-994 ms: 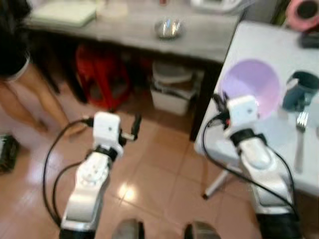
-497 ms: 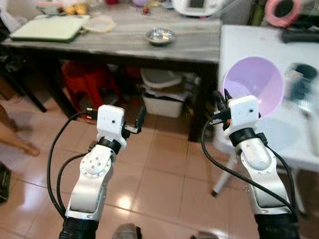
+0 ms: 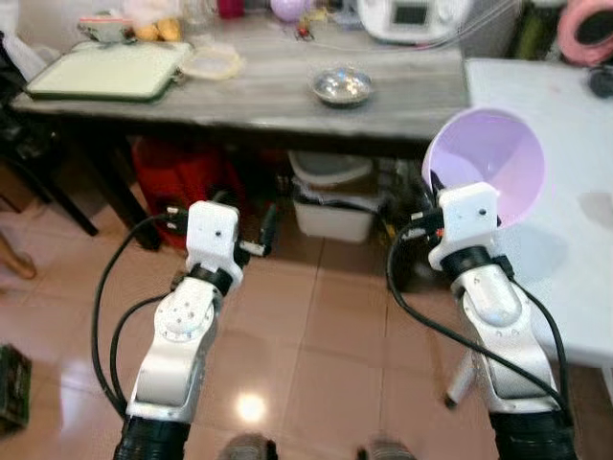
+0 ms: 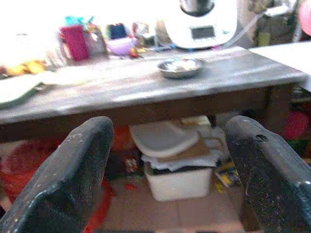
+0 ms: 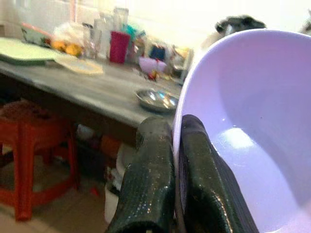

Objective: Setting the table

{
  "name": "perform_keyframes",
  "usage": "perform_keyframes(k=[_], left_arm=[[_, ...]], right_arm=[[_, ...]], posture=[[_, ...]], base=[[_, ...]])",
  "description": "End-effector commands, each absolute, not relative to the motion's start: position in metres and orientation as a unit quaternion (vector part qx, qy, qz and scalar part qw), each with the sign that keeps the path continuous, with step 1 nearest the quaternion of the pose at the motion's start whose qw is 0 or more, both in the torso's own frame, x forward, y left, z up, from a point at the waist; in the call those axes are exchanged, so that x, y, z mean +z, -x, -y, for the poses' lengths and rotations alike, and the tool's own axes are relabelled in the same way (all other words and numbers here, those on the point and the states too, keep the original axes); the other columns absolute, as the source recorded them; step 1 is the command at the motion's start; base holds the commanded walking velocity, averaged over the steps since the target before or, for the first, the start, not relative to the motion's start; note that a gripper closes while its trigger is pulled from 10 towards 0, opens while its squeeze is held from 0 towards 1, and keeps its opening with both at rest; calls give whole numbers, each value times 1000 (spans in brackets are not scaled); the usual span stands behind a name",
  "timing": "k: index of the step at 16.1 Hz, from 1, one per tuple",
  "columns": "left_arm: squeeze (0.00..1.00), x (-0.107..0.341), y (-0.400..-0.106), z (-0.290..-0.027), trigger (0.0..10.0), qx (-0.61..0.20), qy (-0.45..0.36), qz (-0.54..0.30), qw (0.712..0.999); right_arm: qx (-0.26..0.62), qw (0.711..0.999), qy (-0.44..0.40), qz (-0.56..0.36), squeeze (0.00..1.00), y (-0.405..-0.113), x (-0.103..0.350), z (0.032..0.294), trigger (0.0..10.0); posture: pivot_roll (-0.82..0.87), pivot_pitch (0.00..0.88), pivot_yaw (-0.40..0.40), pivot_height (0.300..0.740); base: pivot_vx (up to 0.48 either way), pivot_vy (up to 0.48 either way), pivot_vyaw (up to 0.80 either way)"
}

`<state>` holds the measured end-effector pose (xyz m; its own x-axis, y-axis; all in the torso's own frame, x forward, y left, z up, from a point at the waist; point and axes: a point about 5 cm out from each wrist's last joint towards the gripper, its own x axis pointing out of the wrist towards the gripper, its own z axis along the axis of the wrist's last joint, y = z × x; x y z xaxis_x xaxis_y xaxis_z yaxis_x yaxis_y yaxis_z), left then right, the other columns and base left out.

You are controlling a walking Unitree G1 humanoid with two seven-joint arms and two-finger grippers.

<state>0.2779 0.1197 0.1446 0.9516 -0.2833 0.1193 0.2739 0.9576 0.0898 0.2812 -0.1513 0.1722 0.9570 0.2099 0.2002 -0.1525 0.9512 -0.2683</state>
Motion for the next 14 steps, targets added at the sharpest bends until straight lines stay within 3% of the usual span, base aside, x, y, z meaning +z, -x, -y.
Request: perform_keyframes(k=[1,14], left_arm=[[0,143,-277,-128,10000,-128,-46,60,989],[0,143,-273,-117,10000,-158,-50,70,984]], right_arm=[[110,978,121,128,0,-280,178,141,10000],[118,979,117,117,0,-286,175,133,10000]], posture=[[-39,59,57,740],[-36,63,55,740]], base=[[405,259,0],[470,20,0]])
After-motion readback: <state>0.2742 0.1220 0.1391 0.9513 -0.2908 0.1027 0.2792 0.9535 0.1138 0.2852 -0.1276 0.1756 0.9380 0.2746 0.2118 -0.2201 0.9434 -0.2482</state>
